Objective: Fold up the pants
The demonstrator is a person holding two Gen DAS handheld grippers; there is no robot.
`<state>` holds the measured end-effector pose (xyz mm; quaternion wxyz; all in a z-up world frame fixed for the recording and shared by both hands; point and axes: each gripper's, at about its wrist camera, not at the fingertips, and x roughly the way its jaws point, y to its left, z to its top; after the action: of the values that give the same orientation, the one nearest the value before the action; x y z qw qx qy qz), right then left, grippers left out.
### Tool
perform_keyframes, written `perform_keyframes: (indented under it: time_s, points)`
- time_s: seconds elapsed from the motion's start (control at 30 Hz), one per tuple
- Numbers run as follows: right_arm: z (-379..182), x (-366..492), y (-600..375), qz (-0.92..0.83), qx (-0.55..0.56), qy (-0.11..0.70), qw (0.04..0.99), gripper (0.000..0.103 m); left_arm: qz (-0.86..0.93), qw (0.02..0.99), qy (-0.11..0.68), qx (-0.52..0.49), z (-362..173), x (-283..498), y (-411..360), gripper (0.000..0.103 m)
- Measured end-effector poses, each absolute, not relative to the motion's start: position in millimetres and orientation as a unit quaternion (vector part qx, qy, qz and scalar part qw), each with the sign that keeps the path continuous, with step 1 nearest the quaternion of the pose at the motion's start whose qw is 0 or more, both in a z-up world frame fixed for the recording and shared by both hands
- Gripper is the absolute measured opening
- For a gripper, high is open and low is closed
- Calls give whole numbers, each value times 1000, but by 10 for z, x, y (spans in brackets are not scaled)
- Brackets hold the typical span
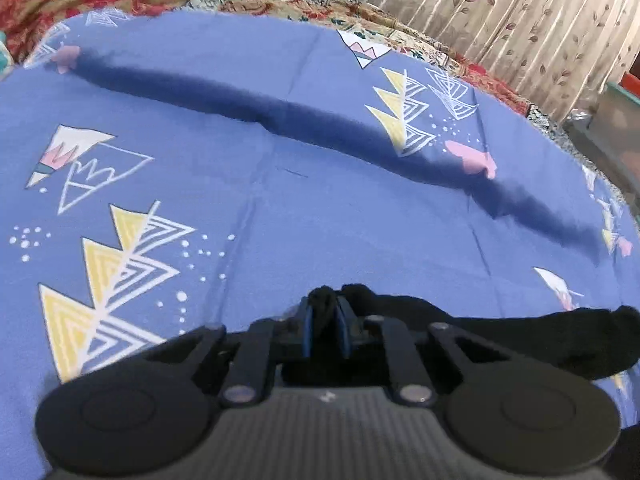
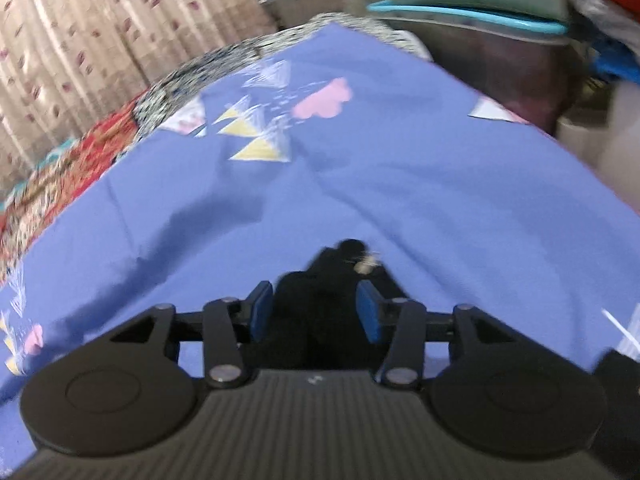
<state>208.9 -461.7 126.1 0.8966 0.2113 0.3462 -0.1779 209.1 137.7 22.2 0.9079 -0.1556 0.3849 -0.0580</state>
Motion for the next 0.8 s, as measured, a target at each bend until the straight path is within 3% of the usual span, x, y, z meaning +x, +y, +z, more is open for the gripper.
perform_keyframes:
  time_s: [0.07, 0.13, 0.2, 0.23, 0.3, 0.33, 0.4, 0.43, 0.47, 0.5, 0.63, 0.7, 0.8]
  points:
    - [1213, 2195, -4541, -178, 188, 360, 896, 56, -53, 919, 360, -149, 324, 1980, 1410, 9]
    - [1065, 2330, -4480, -199, 162, 379, 889, 56, -40, 933, 316, -167, 501, 1846, 1571, 9]
    - [852, 2487, -4500, -184, 156, 425, 873, 18, -11, 940, 272, -206, 681, 1739, 1828, 4]
    - [780, 2535, -4497, -191, 143, 433, 869, 8, 7, 940, 255, -226, 749, 1709, 1968, 4]
    - [800, 2553, -4537, -192, 165, 401, 880, 8, 26, 937, 247, -246, 779, 1719, 2113, 5]
    - [827, 2533, -4562, -190, 184, 381, 886, 11, 34, 933, 262, -243, 751, 1762, 2129, 6]
    - [888, 2464, -4618, -187, 211, 339, 898, 30, 38, 927, 293, -230, 652, 1801, 2089, 15]
    - [916, 2412, -4663, -195, 212, 323, 901, 52, 40, 925, 303, -224, 617, 1783, 2061, 23]
    - [934, 2353, -4709, -204, 209, 313, 904, 58, 44, 924, 313, -218, 581, 1752, 2036, 47]
    - [940, 2291, -4763, -211, 209, 308, 904, 57, 50, 923, 316, -213, 551, 1703, 2027, 58]
    - [870, 1941, -5228, -231, 277, 288, 887, 57, 39, 913, 328, -238, 444, 1371, 2077, 61]
    - [779, 1765, -5414, -239, 323, 283, 871, 58, 33, 906, 335, -255, 441, 1215, 2142, 73]
    - [585, 1626, -5600, -222, 384, 288, 849, 59, 9, 898, 346, -270, 438, 1007, 2195, 78]
